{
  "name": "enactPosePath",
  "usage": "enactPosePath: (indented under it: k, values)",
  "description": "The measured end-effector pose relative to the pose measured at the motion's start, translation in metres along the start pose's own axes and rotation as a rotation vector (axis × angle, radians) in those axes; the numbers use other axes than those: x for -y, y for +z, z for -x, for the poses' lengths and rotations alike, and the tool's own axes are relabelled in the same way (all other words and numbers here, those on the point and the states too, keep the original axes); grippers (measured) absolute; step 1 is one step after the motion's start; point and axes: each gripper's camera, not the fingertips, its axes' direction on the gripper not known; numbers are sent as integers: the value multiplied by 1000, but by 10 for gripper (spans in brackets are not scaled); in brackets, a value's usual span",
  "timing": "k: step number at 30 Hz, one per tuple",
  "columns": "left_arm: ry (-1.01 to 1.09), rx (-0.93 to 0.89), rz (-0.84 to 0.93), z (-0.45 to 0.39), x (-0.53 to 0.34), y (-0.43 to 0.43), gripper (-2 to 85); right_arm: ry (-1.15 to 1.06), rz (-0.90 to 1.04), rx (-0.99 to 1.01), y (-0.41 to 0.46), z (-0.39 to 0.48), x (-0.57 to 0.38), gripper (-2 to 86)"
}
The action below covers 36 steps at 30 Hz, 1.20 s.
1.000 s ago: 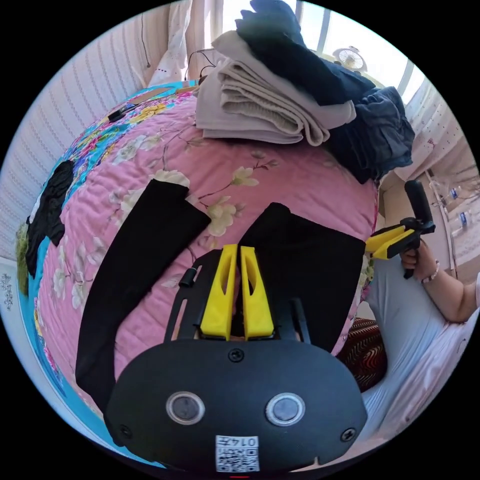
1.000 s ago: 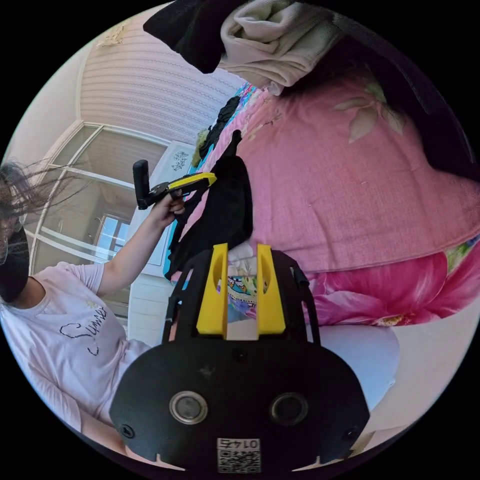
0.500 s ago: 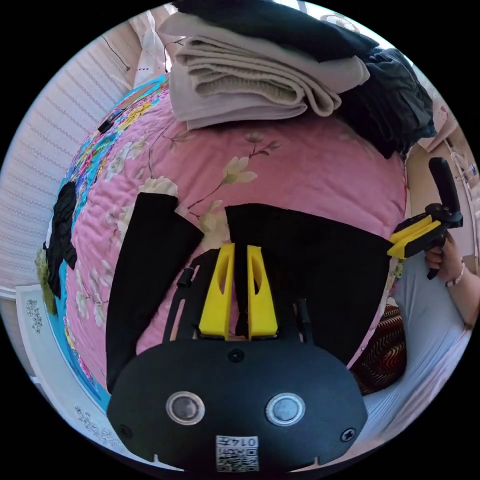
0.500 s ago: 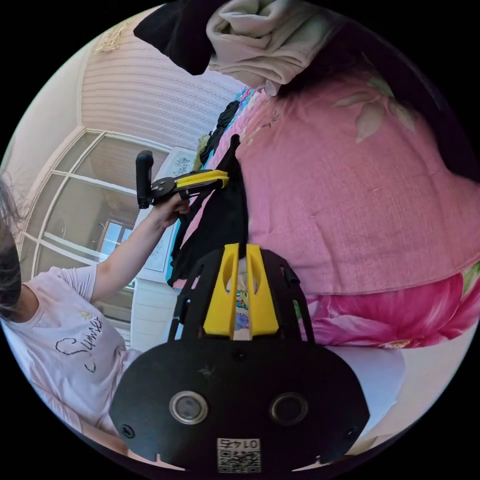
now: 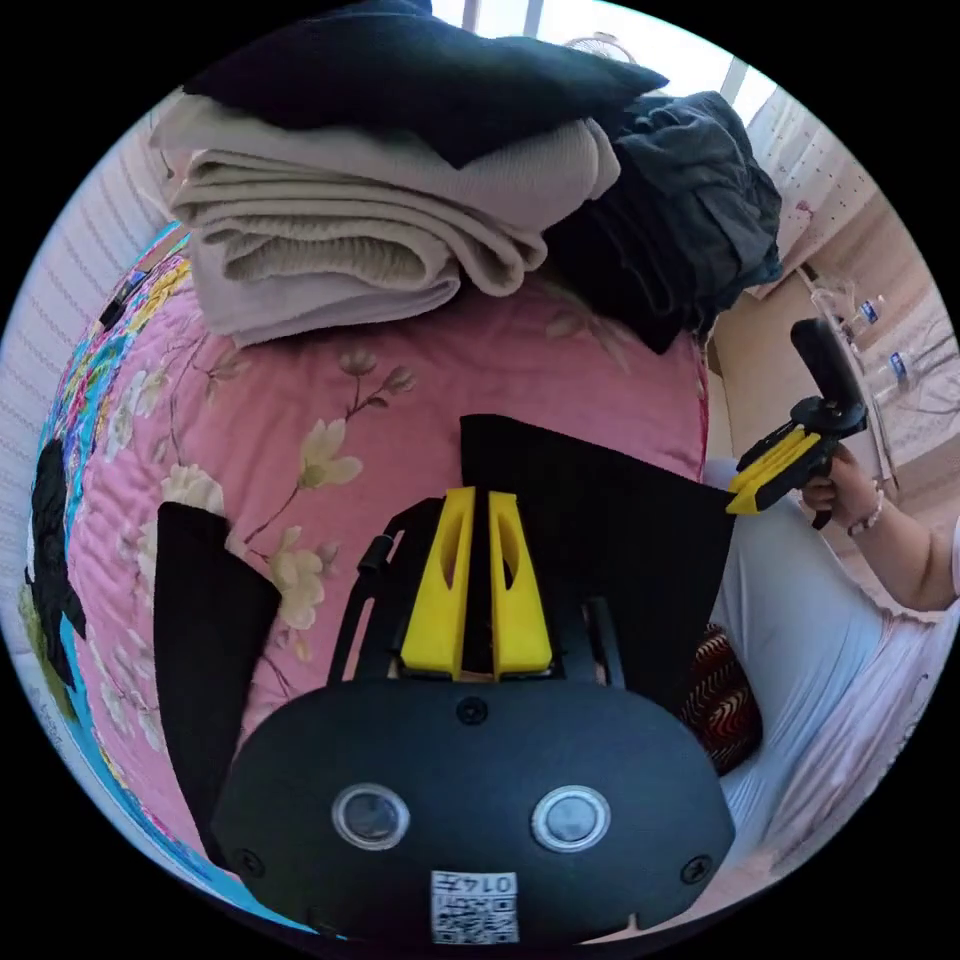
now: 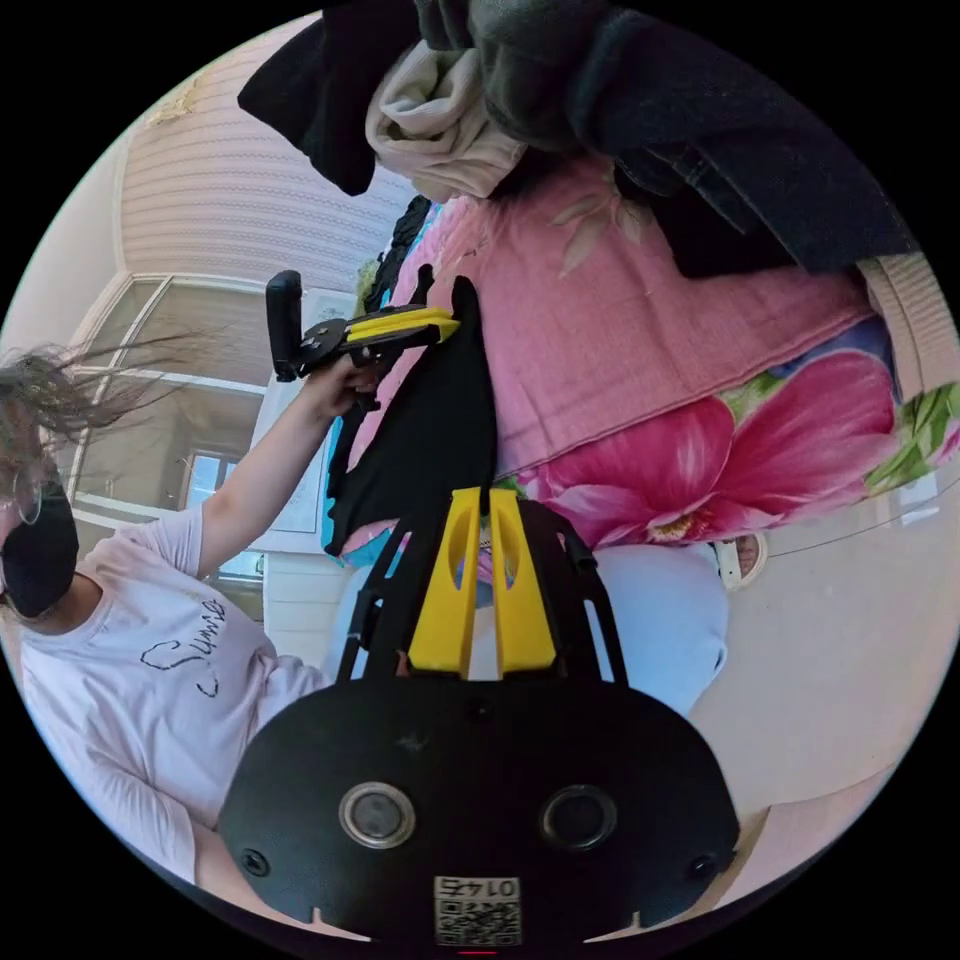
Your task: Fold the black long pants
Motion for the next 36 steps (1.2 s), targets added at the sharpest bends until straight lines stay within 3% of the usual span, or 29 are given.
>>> enactPosePath:
  k: [6, 15, 18, 23, 31, 36]
  values:
    - [-153, 46, -239, -13, -133, -105, -4, 12, 44, -107, 15, 26, 17, 14]
    - [-863, 227, -176, -47, -427, -165, -10, -44, 10, -299, 17, 105, 32, 26]
    - [-902, 296, -216, -43, -460, -180, -10, -137, -1, -333, 33, 147, 60, 33]
    - [-722, 322, -259, 20, -412, -179, -8, -331, 25, -332, 85, 215, 135, 55]
    - [-277, 215, -321, 145, -199, -127, 52, -363, 52, -254, 195, 233, 275, 71]
    - [-188, 243, -127, 165, -110, -66, 41, -296, 17, -253, 222, 232, 310, 66]
